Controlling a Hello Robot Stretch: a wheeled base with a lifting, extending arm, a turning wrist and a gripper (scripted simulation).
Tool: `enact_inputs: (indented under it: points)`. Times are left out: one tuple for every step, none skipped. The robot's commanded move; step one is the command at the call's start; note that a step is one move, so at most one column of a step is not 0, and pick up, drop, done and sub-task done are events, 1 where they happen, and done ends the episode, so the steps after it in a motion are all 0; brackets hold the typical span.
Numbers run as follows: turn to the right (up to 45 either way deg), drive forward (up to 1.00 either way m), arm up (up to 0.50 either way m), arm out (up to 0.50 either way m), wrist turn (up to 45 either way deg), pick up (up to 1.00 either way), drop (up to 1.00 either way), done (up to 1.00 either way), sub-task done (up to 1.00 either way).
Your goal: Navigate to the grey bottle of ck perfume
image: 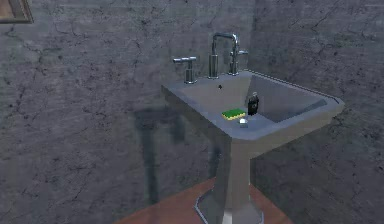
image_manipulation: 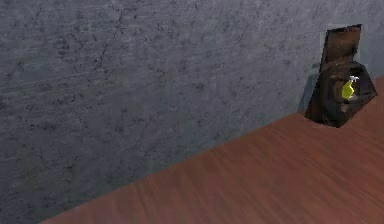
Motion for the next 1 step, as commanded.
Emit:
enact_inputs:
  points:
    - [0.0, 0.20, 0.00, 0.00, 0.0, 0.00, 0.00, 0.00, 0.00]
